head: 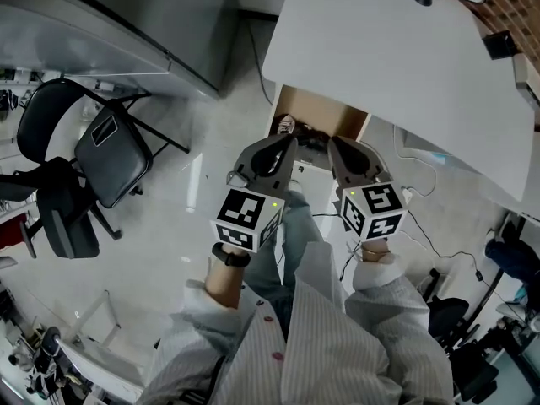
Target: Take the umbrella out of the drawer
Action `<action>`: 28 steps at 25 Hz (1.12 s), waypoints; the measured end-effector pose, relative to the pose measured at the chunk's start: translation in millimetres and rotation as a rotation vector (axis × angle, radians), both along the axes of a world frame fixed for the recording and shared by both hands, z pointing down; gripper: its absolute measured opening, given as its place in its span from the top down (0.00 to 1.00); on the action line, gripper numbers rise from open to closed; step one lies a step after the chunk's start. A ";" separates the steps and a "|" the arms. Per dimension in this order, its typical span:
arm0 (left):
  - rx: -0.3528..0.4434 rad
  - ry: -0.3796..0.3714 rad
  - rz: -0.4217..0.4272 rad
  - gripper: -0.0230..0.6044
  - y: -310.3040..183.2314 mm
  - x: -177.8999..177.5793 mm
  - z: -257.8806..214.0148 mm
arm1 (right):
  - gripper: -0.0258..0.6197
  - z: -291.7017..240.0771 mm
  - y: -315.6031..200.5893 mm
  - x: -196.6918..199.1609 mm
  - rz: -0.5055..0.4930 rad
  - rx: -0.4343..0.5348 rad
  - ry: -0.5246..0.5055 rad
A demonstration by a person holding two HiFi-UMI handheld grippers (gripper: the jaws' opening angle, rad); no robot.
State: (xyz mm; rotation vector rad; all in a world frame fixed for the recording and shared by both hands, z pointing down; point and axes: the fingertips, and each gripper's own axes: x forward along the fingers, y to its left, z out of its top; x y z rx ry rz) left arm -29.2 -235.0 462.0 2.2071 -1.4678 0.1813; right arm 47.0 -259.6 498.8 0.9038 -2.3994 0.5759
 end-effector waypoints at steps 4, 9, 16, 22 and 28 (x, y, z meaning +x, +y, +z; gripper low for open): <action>-0.035 0.011 -0.011 0.95 -2.4 1.9 36.2 | 0.90 40.8 -4.7 -2.5 -0.042 -0.014 0.055; -0.080 0.023 0.007 0.95 -3.4 9.8 74.0 | 0.90 86.3 -7.9 -8.5 -0.088 -0.037 0.111; -0.155 0.030 -0.009 0.95 -1.8 5.4 132.9 | 0.90 148.8 -7.4 -13.3 -0.094 -0.097 0.164; -0.200 -0.003 0.007 0.95 -7.2 2.7 173.5 | 0.90 191.9 -7.2 -9.6 -0.093 -0.140 0.204; -0.266 -0.026 0.044 0.95 -10.2 15.2 211.9 | 0.90 230.4 -11.1 1.0 -0.127 -0.171 0.258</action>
